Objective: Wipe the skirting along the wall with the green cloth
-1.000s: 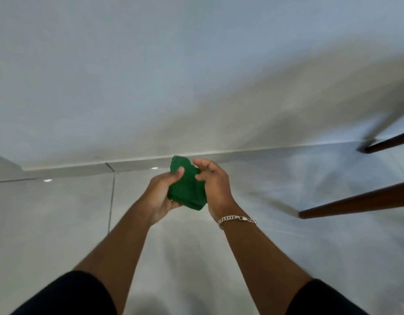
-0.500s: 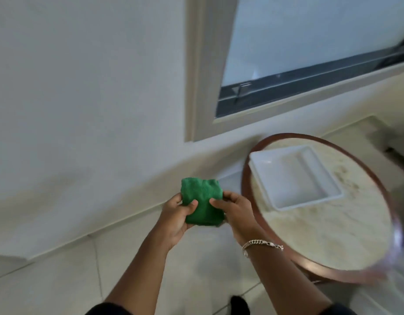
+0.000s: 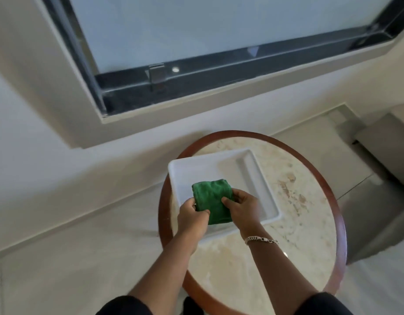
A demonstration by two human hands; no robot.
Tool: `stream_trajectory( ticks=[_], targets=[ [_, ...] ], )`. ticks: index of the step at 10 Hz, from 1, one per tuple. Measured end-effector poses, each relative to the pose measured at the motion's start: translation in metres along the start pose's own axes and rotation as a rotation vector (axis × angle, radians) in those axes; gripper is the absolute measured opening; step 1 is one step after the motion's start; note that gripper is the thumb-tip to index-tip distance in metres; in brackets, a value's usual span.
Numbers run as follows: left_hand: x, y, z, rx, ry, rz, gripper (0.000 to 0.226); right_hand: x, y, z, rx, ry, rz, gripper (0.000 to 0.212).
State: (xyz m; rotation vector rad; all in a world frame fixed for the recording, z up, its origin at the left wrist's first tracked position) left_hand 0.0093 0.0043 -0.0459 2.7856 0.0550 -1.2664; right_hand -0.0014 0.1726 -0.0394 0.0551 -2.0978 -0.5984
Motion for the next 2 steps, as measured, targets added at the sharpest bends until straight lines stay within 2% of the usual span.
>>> stream_trajectory(
  ticks=[1, 2],
  targets=[
    [-0.014, -0.013, 0.013, 0.039, 0.035, 0.106, 0.039, 0.001, 0.005, 0.026, 0.018, -0.032, 0.006, 0.035],
    [-0.051, 0.003, 0.007, 0.009, -0.078, 0.259, 0.049, 0.023, 0.029, 0.012, -0.075, 0.076, -0.036, 0.042]
  ],
)
Point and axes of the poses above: each hand's wrist, its own z-axis towards the middle knuckle, its own y-axis out of the back of the hand, x = y × z, the point moved 7 cm from there along z, towards the middle knuckle, and after that the axes turned 5 degrees about -z, right-handed, at the moved point
